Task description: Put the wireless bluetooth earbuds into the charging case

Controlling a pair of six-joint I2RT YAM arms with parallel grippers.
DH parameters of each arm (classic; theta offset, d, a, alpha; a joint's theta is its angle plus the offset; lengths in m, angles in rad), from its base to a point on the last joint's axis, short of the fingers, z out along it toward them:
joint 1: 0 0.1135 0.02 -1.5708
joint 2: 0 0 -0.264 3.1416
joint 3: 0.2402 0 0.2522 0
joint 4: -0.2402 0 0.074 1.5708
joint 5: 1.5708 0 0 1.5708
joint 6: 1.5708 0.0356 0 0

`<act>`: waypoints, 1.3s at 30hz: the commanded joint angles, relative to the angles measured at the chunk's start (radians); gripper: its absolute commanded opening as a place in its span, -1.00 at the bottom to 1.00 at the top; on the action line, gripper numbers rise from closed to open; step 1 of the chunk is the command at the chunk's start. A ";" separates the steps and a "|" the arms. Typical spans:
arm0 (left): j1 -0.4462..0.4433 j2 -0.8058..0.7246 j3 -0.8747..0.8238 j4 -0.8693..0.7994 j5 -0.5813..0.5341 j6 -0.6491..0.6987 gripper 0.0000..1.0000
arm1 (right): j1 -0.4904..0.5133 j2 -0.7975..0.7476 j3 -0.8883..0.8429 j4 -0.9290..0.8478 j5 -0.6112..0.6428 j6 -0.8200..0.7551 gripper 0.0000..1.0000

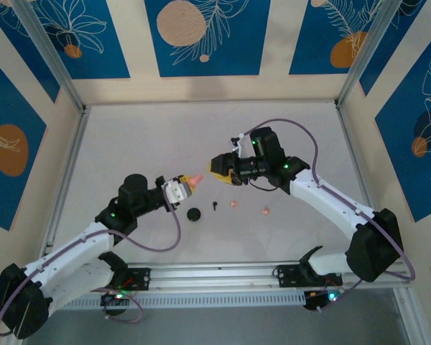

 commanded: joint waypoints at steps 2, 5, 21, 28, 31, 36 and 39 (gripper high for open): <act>0.066 0.022 0.038 0.009 0.182 -0.140 -0.79 | -0.008 -0.060 0.023 -0.021 0.030 -0.348 0.10; 0.096 0.045 0.055 0.003 0.269 -0.184 -0.79 | -0.008 -0.091 0.004 0.009 0.034 -0.517 0.11; 0.110 0.074 0.087 -0.037 0.423 -0.236 -0.79 | -0.004 -0.122 -0.027 -0.097 -0.176 -1.450 0.12; 0.112 0.064 0.079 -0.032 0.433 -0.253 -0.79 | -0.008 -0.082 -0.006 -0.222 -0.154 -1.630 0.11; 0.112 0.050 0.063 -0.001 0.438 -0.275 -0.79 | -0.008 -0.066 0.018 -0.256 -0.128 -1.657 0.11; 0.111 0.036 0.056 0.004 0.452 -0.287 -0.79 | -0.008 -0.068 0.018 -0.262 -0.106 -1.710 0.10; 0.112 0.038 0.043 0.040 0.466 -0.307 -0.79 | -0.008 -0.069 0.025 -0.274 -0.087 -1.728 0.10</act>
